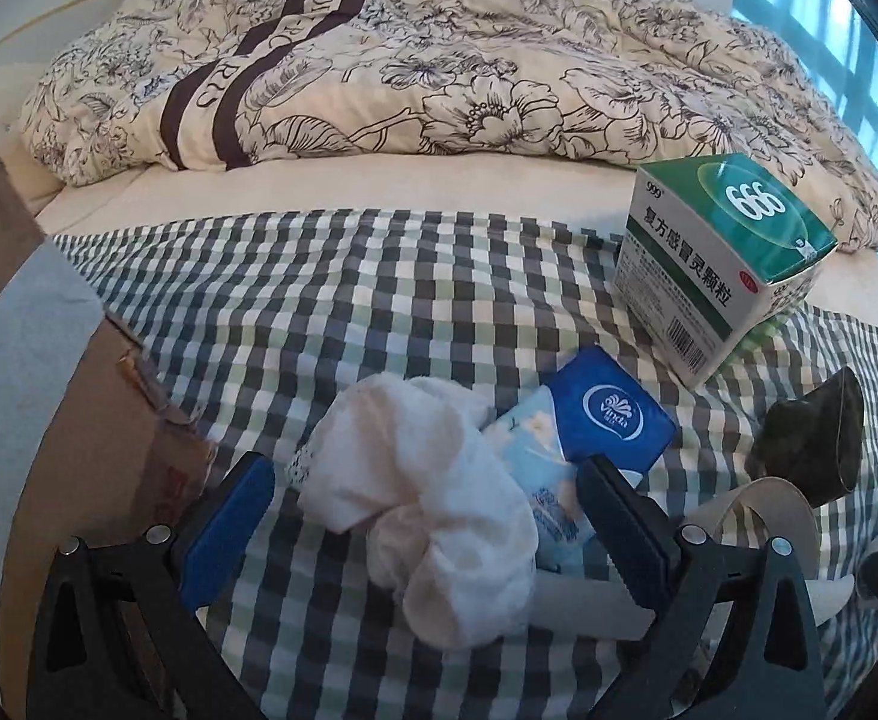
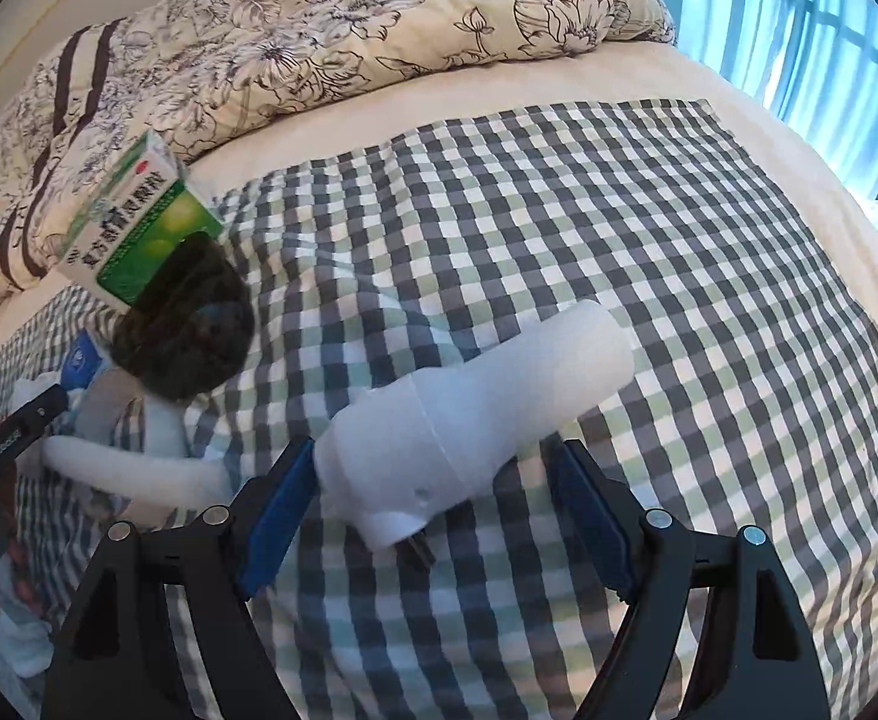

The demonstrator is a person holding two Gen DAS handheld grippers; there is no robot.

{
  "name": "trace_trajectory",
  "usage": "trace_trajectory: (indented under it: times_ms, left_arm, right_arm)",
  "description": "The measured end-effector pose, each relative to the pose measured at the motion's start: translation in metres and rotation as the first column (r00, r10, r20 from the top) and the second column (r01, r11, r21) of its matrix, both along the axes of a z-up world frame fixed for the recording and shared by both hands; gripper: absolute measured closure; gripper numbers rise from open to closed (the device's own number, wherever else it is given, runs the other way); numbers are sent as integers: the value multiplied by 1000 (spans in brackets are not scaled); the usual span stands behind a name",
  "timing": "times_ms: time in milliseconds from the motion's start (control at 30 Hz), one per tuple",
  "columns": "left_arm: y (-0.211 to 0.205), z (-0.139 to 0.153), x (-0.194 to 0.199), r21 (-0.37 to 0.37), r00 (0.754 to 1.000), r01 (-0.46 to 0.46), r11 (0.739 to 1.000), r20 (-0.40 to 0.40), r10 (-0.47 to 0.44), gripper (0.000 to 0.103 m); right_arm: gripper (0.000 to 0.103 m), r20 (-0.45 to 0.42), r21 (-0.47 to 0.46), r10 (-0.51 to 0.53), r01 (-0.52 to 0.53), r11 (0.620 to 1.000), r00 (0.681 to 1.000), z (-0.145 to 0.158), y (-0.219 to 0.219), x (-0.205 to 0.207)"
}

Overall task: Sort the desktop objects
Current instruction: 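Grasp the white cloth with the left tool while the right tool grasps the white bottle, then carry the white cloth and white bottle to the box and release both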

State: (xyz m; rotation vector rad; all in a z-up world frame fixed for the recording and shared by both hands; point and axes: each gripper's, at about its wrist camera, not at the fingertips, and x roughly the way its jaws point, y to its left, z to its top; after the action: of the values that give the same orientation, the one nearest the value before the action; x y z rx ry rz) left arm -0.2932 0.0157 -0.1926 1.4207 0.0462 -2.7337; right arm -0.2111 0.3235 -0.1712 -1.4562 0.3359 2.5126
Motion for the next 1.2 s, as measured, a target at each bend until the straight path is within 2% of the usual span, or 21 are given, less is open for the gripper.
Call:
trace_trajectory:
  times_ms: [133,233,300,400,433,467,500,533,700,967,1100,1200]
  left_arm:
    - [-1,-2,2,11,1000,21,1000,-6,-21,0]
    - [-1,-1,5,11,1000,22,1000,-7,-22,0]
    - [-2,0,8,11,1000,27,1000,-9,-27,5]
    - [-10,0,8,52,1000,31,998,-1,-31,24]
    - [-14,1,8,68,1000,25,997,1,-25,41]
    - [-17,2,9,71,1000,21,997,4,-22,64]
    - [-16,2,10,48,1000,19,999,11,-19,74]
    - [-14,0,10,7,999,26,1000,38,-26,79]
    - [-16,-1,20,14,999,37,999,34,-37,84]
    - [-10,12,41,-5,999,42,999,28,-42,84]
    - [0,22,61,-38,998,60,997,16,-59,84]
    - [4,32,77,-33,996,85,996,5,-85,84]
  right_arm:
    - [23,-19,7,-17,17,1000,1000,-8,3,-7]
    - [22,-13,55,-18,18,998,1000,-13,-2,-11]
    - [22,-12,86,-16,17,996,1000,-15,-5,-12]
    - [22,-31,105,-18,21,994,999,-17,-6,-12]
    - [23,-39,108,-18,22,994,999,-18,-6,-12]
    - [25,-50,111,-20,25,994,999,-18,-6,-11]
    - [36,-61,112,-23,30,993,998,-17,-6,-9]
    - [46,-69,113,-29,37,993,997,-15,-5,-7]
    - [47,-75,73,-34,39,997,997,-8,0,2]
    - [47,-102,1,-14,14,1000,995,11,-5,29]
    - [47,-110,-7,-12,11,1000,994,23,-10,40]
    - [47,-119,-8,-1,0,1000,993,34,-16,50]
